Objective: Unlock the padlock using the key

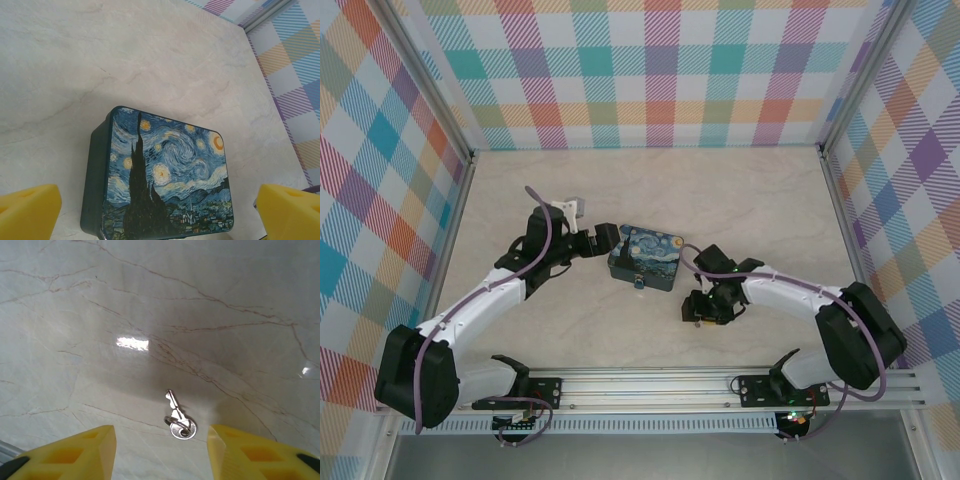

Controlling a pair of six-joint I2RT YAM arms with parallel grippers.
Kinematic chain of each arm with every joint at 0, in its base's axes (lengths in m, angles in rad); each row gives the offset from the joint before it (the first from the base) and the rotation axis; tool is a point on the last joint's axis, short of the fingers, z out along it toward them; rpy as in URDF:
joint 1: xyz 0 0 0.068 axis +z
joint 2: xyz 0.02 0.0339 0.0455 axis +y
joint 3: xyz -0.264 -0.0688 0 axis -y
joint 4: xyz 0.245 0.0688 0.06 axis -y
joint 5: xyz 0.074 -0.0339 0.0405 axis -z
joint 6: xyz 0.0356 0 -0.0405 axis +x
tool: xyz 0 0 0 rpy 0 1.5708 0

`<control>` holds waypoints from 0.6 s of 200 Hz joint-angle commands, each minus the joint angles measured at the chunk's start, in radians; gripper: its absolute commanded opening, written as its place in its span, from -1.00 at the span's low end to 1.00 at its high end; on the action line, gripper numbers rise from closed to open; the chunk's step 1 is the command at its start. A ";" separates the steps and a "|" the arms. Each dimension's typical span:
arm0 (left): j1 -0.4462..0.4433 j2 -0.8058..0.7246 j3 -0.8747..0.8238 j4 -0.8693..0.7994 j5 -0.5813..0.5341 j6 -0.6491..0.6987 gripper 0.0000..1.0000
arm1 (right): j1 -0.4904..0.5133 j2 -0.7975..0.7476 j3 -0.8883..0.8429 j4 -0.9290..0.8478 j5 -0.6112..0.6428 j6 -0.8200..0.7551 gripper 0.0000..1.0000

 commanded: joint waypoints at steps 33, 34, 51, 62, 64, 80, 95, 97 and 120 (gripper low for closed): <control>0.018 -0.023 -0.017 0.009 0.002 -0.005 1.00 | 0.033 0.045 0.023 -0.035 0.050 -0.011 -0.26; 0.018 -0.022 -0.017 0.010 0.002 -0.006 1.00 | 0.034 0.045 0.023 -0.035 0.051 -0.011 -0.26; 0.018 -0.025 -0.019 0.009 0.000 -0.007 1.00 | 0.042 0.059 0.023 -0.041 0.062 -0.015 -0.36; 0.020 -0.026 -0.019 0.009 -0.002 -0.008 1.00 | 0.046 0.068 0.023 -0.041 0.073 -0.015 -0.43; 0.020 -0.026 -0.019 0.009 -0.002 -0.008 1.00 | 0.047 0.068 0.022 -0.040 0.074 -0.015 -0.44; 0.020 -0.026 -0.019 0.009 -0.003 -0.008 1.00 | 0.050 0.079 0.021 -0.034 0.086 -0.015 -0.56; 0.021 -0.026 -0.019 0.007 -0.002 -0.008 1.00 | 0.052 0.091 0.023 -0.031 0.089 -0.019 -0.69; 0.021 -0.026 -0.019 0.006 -0.002 -0.007 1.00 | 0.052 0.091 0.023 -0.030 0.089 -0.019 -0.70; 0.023 -0.029 -0.019 -0.001 -0.004 -0.004 1.00 | 0.055 0.090 0.034 -0.044 0.098 -0.034 -0.85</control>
